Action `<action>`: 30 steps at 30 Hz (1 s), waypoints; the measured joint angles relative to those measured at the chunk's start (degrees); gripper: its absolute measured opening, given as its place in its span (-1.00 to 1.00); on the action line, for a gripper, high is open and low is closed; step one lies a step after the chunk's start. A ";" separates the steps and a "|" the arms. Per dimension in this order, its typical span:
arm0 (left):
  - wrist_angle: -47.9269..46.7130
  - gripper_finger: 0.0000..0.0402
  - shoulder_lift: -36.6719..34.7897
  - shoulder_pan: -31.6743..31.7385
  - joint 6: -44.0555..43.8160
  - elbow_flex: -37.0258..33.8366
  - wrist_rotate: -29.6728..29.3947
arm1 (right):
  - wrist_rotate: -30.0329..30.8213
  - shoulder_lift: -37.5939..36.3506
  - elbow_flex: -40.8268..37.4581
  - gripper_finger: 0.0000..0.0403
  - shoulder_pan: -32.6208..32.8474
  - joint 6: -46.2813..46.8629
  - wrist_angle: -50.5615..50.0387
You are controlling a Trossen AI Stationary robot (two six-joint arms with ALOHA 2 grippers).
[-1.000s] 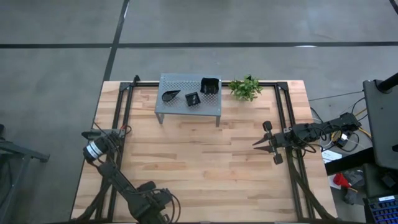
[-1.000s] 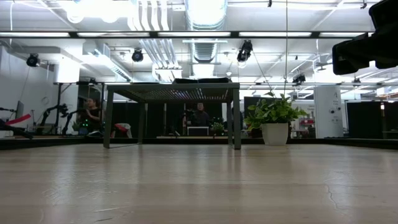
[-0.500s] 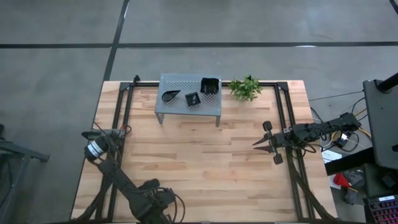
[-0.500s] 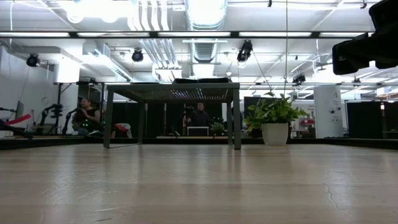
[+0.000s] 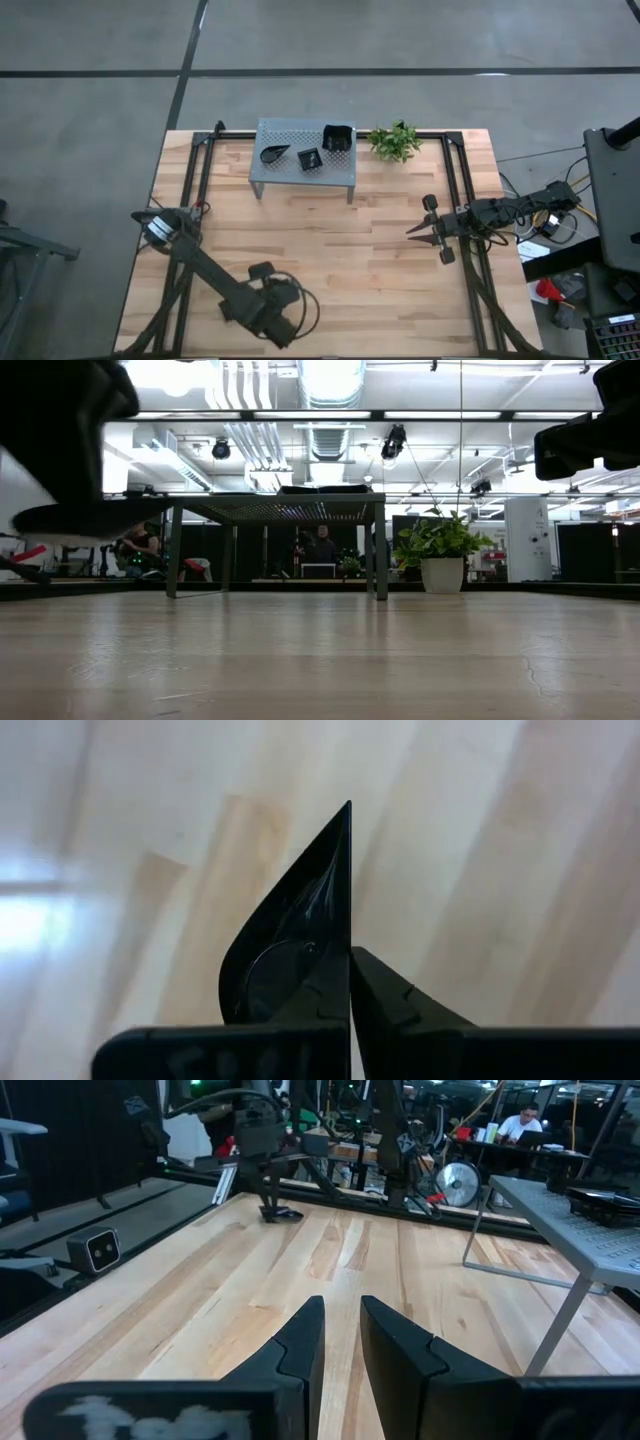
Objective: Pick & Place Mini shaped plates
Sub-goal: Stack the black drop-shaped plate on top of the black drop-shaped plates on the shelf
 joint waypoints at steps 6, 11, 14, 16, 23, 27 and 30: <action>-3.45 -1.00 -3.20 3.71 1.51 -0.04 -2.43 | -0.02 0.02 -0.01 -0.69 0.02 0.00 0.00; -5.74 -1.00 -7.56 6.87 4.71 -0.07 -5.70 | 0.00 0.01 0.00 -0.69 0.00 0.00 0.02; -6.22 -1.00 -10.78 9.22 6.11 -0.07 -7.00 | -0.01 0.02 -0.01 -0.69 0.00 0.00 0.00; -6.24 -1.00 -12.75 10.86 7.37 -0.07 -8.83 | -0.02 0.02 0.00 -0.69 0.00 0.00 0.02; -6.22 -1.00 -18.93 17.33 12.79 -0.07 -12.09 | -0.02 0.01 -0.01 -0.69 0.00 0.00 0.00; -6.08 -1.00 -22.19 21.39 15.98 -0.07 -12.91 | 0.00 0.02 0.00 -0.69 0.00 0.01 0.02; -5.98 -1.00 -24.03 24.59 18.62 0.19 -13.00 | 0.00 0.02 -0.02 -0.69 0.00 0.00 0.02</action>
